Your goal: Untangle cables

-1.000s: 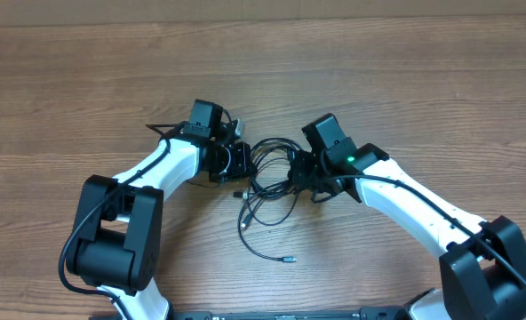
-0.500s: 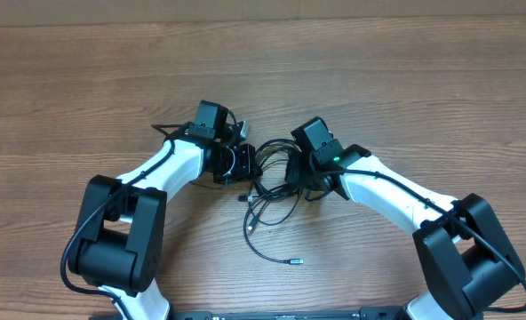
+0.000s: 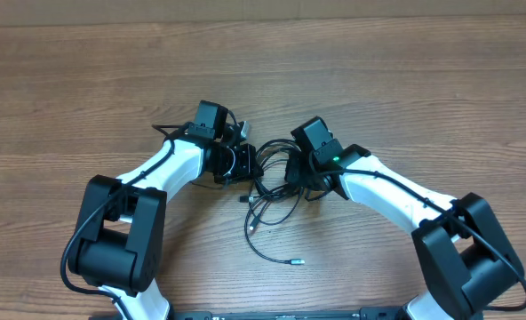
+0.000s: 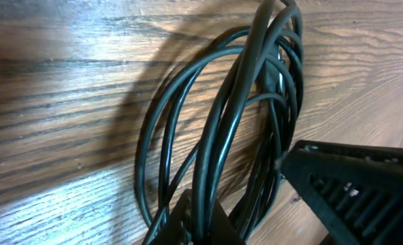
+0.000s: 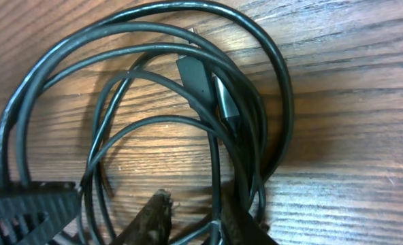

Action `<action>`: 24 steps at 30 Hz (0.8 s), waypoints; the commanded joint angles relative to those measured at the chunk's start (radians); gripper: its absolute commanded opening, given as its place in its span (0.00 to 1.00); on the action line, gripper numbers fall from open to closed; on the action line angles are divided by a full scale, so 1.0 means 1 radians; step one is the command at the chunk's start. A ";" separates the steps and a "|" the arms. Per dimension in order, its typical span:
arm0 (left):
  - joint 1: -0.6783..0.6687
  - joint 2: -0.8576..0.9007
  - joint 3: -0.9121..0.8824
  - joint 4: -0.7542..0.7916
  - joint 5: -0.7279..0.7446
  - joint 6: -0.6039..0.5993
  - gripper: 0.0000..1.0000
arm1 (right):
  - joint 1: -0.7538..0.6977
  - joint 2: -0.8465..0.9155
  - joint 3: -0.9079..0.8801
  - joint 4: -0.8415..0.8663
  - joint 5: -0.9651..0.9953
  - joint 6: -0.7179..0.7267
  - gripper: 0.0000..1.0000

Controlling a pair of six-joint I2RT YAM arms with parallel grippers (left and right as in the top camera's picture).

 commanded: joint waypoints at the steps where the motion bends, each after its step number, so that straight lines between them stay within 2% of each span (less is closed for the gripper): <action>1: -0.008 0.011 0.019 -0.001 0.042 0.019 0.04 | 0.001 0.030 0.014 0.018 0.002 0.014 0.24; 14: -0.008 0.011 0.019 -0.001 0.049 0.019 0.04 | -0.002 0.077 0.014 -0.020 -0.089 0.090 0.24; 16: -0.009 0.011 0.019 -0.006 0.048 0.020 0.04 | -0.010 0.089 0.013 -0.021 -0.116 0.113 0.13; 19: -0.008 0.011 0.019 -0.014 0.048 0.037 0.04 | -0.012 0.090 0.014 -0.018 -0.127 0.112 0.04; 24: -0.008 0.011 0.019 -0.014 0.045 0.043 0.04 | -0.025 0.089 0.020 -0.017 -0.214 0.071 0.04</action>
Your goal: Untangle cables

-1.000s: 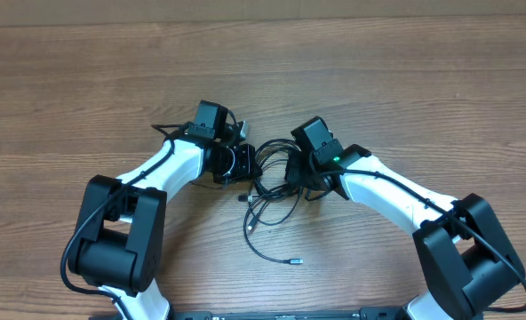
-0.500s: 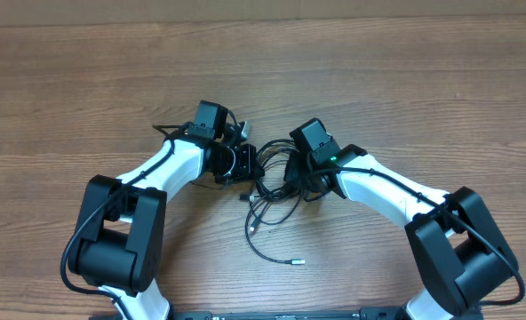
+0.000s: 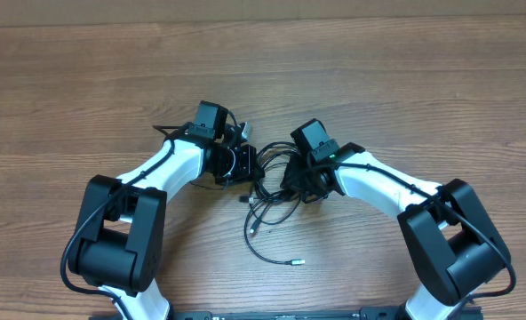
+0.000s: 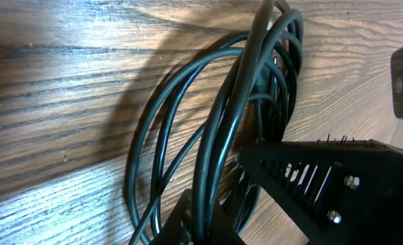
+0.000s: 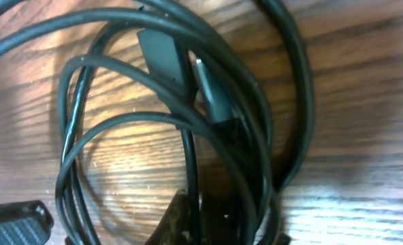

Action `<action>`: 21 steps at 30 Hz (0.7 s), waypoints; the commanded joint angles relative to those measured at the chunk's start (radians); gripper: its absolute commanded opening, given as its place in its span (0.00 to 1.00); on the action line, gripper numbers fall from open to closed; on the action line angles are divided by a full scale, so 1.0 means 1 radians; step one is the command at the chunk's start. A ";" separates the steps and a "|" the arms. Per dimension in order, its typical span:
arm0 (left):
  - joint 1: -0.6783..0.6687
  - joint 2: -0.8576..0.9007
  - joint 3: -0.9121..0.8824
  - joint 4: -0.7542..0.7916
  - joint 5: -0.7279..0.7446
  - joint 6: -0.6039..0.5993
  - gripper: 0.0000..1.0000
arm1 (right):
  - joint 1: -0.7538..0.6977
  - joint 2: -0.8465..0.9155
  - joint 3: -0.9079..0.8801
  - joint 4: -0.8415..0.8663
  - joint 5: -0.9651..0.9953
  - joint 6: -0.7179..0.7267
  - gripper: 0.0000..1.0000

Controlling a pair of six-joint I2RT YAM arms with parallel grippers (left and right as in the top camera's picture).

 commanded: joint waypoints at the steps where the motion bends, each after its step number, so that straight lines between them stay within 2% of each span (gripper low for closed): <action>1: -0.008 0.011 0.019 0.000 0.014 0.035 0.04 | -0.018 0.012 0.021 -0.003 -0.137 -0.057 0.04; 4: -0.008 0.011 0.019 0.000 -0.014 0.038 0.04 | -0.053 0.000 0.060 -0.018 -0.312 -0.140 0.04; 8: -0.008 0.011 0.019 0.000 -0.031 0.037 0.04 | -0.080 -0.032 0.085 -0.094 -0.442 -0.150 0.04; 21: -0.008 0.011 0.019 0.000 -0.056 0.038 0.04 | -0.077 -0.048 0.085 -0.502 -0.456 -0.178 0.04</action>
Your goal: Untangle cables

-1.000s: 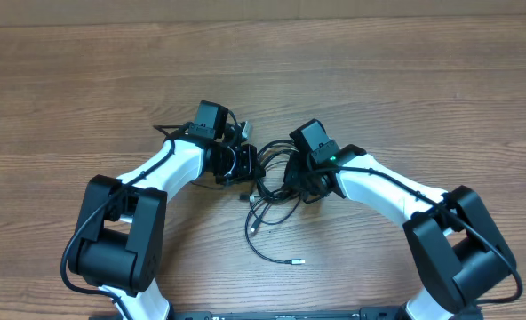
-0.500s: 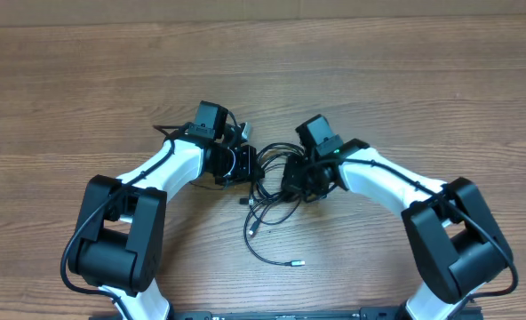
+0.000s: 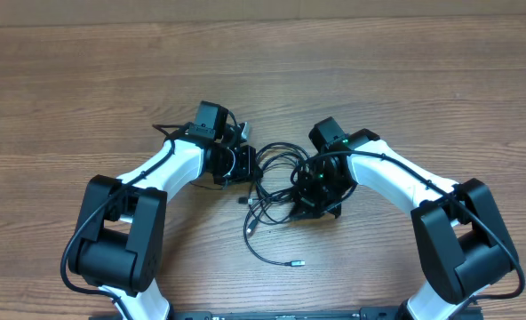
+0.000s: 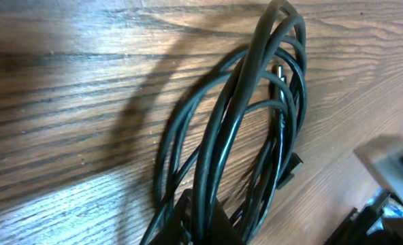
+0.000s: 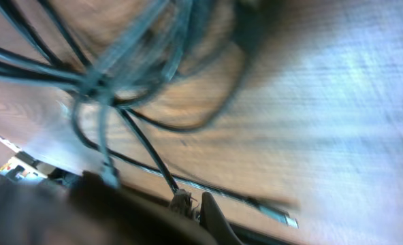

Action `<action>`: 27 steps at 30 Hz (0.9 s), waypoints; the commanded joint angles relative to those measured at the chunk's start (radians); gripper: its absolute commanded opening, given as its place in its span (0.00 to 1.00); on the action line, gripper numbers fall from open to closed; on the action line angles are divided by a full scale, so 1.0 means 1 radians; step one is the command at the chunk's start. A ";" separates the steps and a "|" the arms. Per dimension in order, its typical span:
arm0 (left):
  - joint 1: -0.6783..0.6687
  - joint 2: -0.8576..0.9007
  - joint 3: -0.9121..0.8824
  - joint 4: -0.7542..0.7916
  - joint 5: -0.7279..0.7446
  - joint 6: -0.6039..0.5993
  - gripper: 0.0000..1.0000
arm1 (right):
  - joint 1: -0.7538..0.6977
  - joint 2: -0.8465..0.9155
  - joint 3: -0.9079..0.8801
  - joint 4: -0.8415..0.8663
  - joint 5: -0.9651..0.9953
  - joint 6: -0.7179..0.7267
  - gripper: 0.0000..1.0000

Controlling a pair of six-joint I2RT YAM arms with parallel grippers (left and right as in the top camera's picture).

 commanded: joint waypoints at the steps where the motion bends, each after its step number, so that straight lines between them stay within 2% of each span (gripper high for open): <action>1: -0.008 0.011 0.019 0.001 -0.017 0.019 0.04 | 0.005 -0.034 0.015 -0.043 -0.023 -0.014 0.04; 6: -0.008 0.011 0.019 0.002 -0.017 0.019 0.04 | 0.012 -0.034 0.015 -0.052 0.005 0.006 0.04; 18: -0.007 0.011 0.019 0.005 -0.018 0.019 0.04 | 0.172 -0.034 0.014 -0.094 0.335 0.333 0.04; 22: -0.006 0.011 0.019 0.005 -0.018 0.019 0.04 | 0.208 -0.034 0.015 -0.108 0.419 0.320 0.04; 27: -0.007 0.011 0.019 0.005 -0.018 0.019 0.04 | 0.157 -0.034 0.061 -0.200 0.378 0.056 0.04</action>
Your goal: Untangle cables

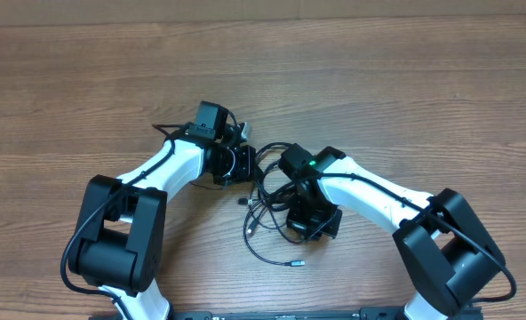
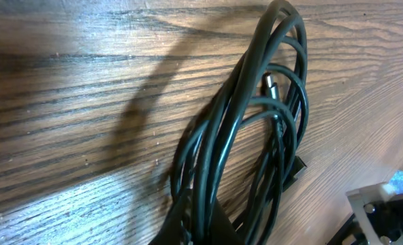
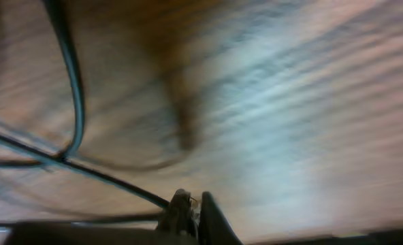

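Observation:
A tangle of thin black cables (image 1: 265,197) lies on the wooden table between my two arms. My left gripper (image 1: 242,165) sits at the tangle's left edge. In its wrist view the left gripper (image 2: 198,226) is shut on several strands of the looped bundle (image 2: 256,122), where a metal plug tip (image 2: 269,83) shows. My right gripper (image 1: 300,224) is at the tangle's front right, pointing down. The right wrist view is blurred. There the right gripper (image 3: 190,209) is shut on one thin black cable (image 3: 99,173), close over the wood.
One loose cable end with a small connector (image 1: 297,262) trails toward the front edge. The wooden table (image 1: 441,89) stretches all round. Part of the right arm (image 2: 382,211) shows at the lower right of the left wrist view.
My right gripper has moved from the tangle's right side to its front right, still shut on a thin cable. The bundle in the left wrist view looks narrower. The left arm has not moved.
At first both grippers were at the tangle, the left shut on strands and the right low over the coil with a plug in view. The right then sat closer in on the strands. Later it was at the right side holding a thin cable, and now at the front.

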Action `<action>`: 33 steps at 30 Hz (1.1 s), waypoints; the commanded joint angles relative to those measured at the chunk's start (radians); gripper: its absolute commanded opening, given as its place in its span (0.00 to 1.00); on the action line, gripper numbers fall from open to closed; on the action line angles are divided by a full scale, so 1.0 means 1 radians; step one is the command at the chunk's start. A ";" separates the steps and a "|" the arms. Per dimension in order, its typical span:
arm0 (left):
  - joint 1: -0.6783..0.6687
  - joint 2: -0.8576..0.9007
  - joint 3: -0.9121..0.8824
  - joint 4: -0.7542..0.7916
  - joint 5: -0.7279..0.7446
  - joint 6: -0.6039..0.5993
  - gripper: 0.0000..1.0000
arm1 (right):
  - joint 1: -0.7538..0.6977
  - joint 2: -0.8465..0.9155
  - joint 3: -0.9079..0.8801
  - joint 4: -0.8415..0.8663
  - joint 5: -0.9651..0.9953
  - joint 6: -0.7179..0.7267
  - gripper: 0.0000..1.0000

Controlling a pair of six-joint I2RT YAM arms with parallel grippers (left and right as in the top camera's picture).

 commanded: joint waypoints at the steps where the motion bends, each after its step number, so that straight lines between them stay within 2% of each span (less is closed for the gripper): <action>1: -0.006 0.011 0.019 0.005 -0.011 0.019 0.05 | -0.059 -0.033 0.075 -0.072 -0.014 -0.219 0.04; 4: -0.006 0.011 0.019 0.007 -0.014 0.019 0.07 | -0.115 -0.033 0.158 -0.156 -0.069 -0.348 0.11; 6: -0.006 0.011 0.019 0.009 -0.013 0.019 0.10 | -0.151 -0.033 0.218 -0.189 -0.069 -0.397 0.20; 7: -0.006 0.011 0.019 0.009 -0.013 0.019 0.11 | -0.165 -0.033 0.243 -0.188 -0.069 -0.417 0.35; 8: -0.006 0.011 0.019 0.009 -0.013 0.019 0.13 | -0.175 -0.033 0.259 -0.178 -0.069 -0.427 0.46; 10: -0.007 0.011 0.019 0.008 -0.013 0.019 0.16 | -0.194 -0.033 0.272 -0.129 -0.069 -0.431 0.54; 15: -0.007 0.011 0.019 0.006 -0.013 0.020 0.23 | -0.207 -0.032 0.260 -0.009 -0.068 -0.430 0.52; 18: -0.007 0.011 0.019 0.006 -0.013 0.020 0.24 | -0.188 -0.031 0.233 0.057 -0.052 -0.428 0.40; 21: -0.007 0.011 0.019 0.006 -0.013 0.020 0.24 | -0.159 -0.025 0.198 0.119 0.006 -0.417 0.34; 27: -0.007 0.011 0.019 0.006 -0.013 0.020 0.24 | -0.130 -0.025 0.104 0.293 0.105 -0.369 0.34; 33: -0.007 0.011 0.019 0.005 -0.013 0.020 0.24 | -0.130 -0.025 0.067 0.410 0.147 -0.356 0.27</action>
